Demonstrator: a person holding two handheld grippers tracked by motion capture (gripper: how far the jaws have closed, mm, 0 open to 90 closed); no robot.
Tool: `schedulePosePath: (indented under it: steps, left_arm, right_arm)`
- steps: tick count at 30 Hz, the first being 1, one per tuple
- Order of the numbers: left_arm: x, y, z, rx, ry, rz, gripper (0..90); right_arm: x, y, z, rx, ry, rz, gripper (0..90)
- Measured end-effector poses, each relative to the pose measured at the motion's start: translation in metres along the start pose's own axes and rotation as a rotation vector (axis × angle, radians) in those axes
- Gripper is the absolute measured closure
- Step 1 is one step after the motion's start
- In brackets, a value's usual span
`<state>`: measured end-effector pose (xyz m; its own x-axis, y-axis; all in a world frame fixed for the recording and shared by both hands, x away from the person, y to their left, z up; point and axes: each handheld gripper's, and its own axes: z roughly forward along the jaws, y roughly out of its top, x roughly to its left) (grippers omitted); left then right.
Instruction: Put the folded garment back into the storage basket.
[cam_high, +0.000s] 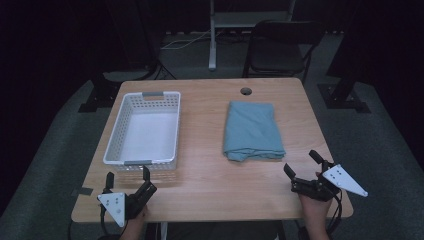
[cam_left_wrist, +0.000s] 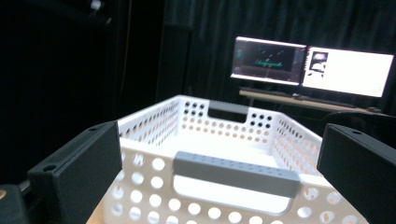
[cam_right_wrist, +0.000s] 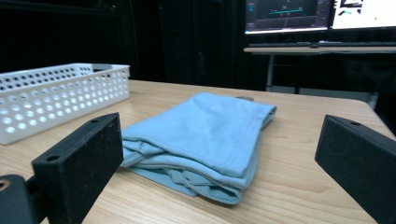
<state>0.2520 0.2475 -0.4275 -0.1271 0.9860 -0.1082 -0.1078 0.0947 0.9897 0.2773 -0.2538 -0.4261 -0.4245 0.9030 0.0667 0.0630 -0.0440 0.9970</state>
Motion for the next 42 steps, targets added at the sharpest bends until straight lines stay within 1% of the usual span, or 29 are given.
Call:
schedulePosePath:
  steps: [1,2,3,4,5,6,7,8,11,13,15,17,18,21,22,23,25,26,27,29,30,31,34,35,37,38,39,40,42]
  left_arm:
    - [0.0,0.0,0.0,0.0,0.0,0.0,1.2]
    - [0.001,0.0,0.001,0.012,0.0,-0.008,1.2]
    - [0.001,0.0,0.001,0.014,0.0,-0.011,1.2]
    - [0.0,0.0,0.001,0.014,0.008,-0.005,1.2]
    - [0.0,0.0,0.001,0.014,0.008,-0.005,1.2]
    - [-0.002,0.0,0.001,-0.001,0.002,0.013,1.2]
    - [-0.002,0.0,0.001,-0.001,0.002,0.013,1.2]
    - [-0.002,0.0,0.001,0.0,-0.002,0.021,1.2]
    - [-0.001,0.0,0.002,0.005,-0.002,0.011,1.2]
    - [-0.001,0.0,0.002,0.006,-0.002,0.009,1.2]
    - [-0.002,0.0,0.002,0.004,0.012,0.019,1.2]
    - [-0.003,0.0,0.002,0.002,0.009,0.023,1.2]
    - [-0.003,-0.001,0.002,0.003,-0.001,0.027,1.2]
    - [-0.003,0.0,0.002,0.005,-0.011,0.024,1.2]
    - [-0.002,0.0,0.002,0.005,-0.011,0.023,1.2]
    - [-0.003,-0.001,0.002,-0.003,-0.006,0.027,1.2]
    - [-0.003,-0.001,0.001,-0.007,-0.005,0.029,1.2]
    - [-0.004,-0.001,0.0,-0.013,-0.002,0.04,1.2]
    - [-0.005,-0.001,0.0,-0.019,0.002,0.049,1.2]
    - [-0.006,-0.001,-0.001,-0.025,0.012,0.054,1.2]
    - [-0.006,-0.001,-0.001,-0.026,0.013,0.054,1.2]
    - [-0.006,-0.001,-0.001,-0.024,0.01,0.05,1.2]
    - [-0.006,-0.001,-0.002,-0.029,0.019,0.048,1.2]
    - [-0.006,-0.002,-0.003,-0.043,0.027,0.051,1.2]
    - [-0.006,-0.002,-0.004,-0.049,0.021,0.053,1.2]
    - [-0.006,-0.002,-0.004,-0.049,0.021,0.053,1.2]
    - [-0.005,-0.001,-0.003,-0.035,0.002,0.042,1.2]
    - [-0.004,-0.001,-0.002,-0.029,0.005,0.033,1.2]
    - [-0.003,-0.001,-0.001,-0.021,0.013,0.022,1.2]
  right_arm:
    - [0.0,0.0,0.0,0.0,0.0,0.0,1.3]
    - [0.0,0.0,0.0,0.002,-0.004,-0.004,1.3]
    - [0.0,0.0,0.0,0.003,0.007,0.002,1.3]
    - [0.001,0.0,0.002,0.021,0.014,0.004,1.4]
    - [0.001,0.001,0.002,0.026,0.021,0.004,1.4]
    - [0.002,0.001,0.003,0.03,0.022,-0.003,2.2]
    - [0.002,0.001,0.003,0.03,0.022,-0.003,2.2]
    - [0.002,0.001,0.003,0.04,0.045,-0.014,4.6]
    - [0.003,0.001,0.005,0.061,0.06,-0.028,5.8]
    - [0.003,0.002,0.005,0.064,0.078,-0.022,7.1]
    - [0.001,0.002,0.004,0.061,0.091,-0.004,10.0]
    - [-0.002,0.001,0.003,0.055,0.089,0.015,9.9]
    - [-0.002,0.001,0.002,0.057,0.089,0.024,9.9]
    - [-0.002,0.001,0.002,0.054,0.08,0.025,9.4]
    - [-0.001,0.001,0.003,0.067,0.066,0.024,4.2]
    - [0.0,0.001,0.004,0.077,0.063,0.021,3.8]
    - [0.001,0.002,0.005,0.083,0.073,0.018,2.1]
    - [0.001,0.002,0.005,0.09,0.065,0.012,1.7]
    - [0.001,0.003,0.006,0.104,0.079,0.016,1.6]
    - [0.002,0.003,0.007,0.11,0.072,0.016,1.1]
    - [0.001,0.003,0.007,0.113,0.082,0.02,1.1]
    - [0.001,0.003,0.007,0.117,0.079,0.021,1.1]
    - [0.0,0.005,0.005,0.11,0.074,0.023,1.1]
    - [0.0,0.005,0.005,0.11,0.077,0.026,1.1]
    - [0.0,0.005,0.004,0.106,0.073,0.027,1.7]
    - [0.0,0.006,0.004,0.103,0.078,0.03,2.0]
    - [0.0,0.007,0.003,0.099,0.081,0.035,2.0]
    - [0.0,0.009,0.003,0.097,0.087,0.036,1.9]
    - [-0.001,0.013,0.002,0.074,0.072,0.027,2.0]
